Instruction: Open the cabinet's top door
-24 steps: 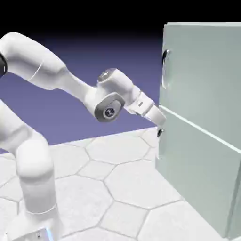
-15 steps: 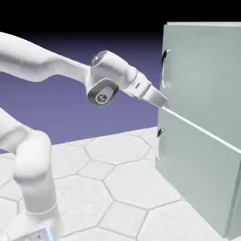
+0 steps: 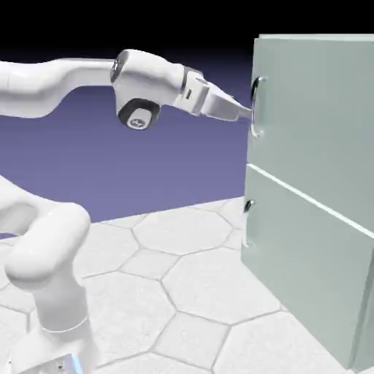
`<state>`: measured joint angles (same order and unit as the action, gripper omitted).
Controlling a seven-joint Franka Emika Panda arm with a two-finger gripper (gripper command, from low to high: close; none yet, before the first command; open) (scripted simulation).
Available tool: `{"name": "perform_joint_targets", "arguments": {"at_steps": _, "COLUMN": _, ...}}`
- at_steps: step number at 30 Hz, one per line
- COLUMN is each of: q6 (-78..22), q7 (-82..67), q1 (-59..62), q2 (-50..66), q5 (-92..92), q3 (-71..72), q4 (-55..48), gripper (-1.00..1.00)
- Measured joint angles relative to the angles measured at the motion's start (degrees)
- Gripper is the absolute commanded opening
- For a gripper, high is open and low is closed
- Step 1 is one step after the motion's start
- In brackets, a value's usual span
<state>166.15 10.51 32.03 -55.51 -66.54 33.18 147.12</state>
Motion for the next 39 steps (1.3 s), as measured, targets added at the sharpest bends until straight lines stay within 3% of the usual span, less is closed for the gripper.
{"name": "perform_joint_targets", "arguments": {"at_steps": 26, "q6": -7.7, "q7": -31.1, "q1": 31.9, "q2": -22.3, "q5": -64.8, "q3": 32.3, "q4": -13.5, "gripper": 0.0}}
{"name": "perform_joint_targets", "arguments": {"at_steps": 32, "q6": -9.1, "q7": -32.1, "q1": 40.9, "q2": -22.1, "q5": -69.0, "q3": 35.7, "q4": -20.6, "gripper": 0.0}}
{"name": "perform_joint_targets", "arguments": {"at_steps": 33, "q6": -9.3, "q7": -32.2, "q1": 41.9, "q2": -22.0, "q5": -69.3, "q3": 36.0, "q4": -21.5, "gripper": -1.0}}
{"name": "perform_joint_targets", "arguments": {"at_steps": 39, "q6": -16.2, "q7": -36.4, "q1": 35.3, "q2": -23.2, "q5": -71.0, "q3": 31.8, "q4": -13.1, "gripper": -1.0}}
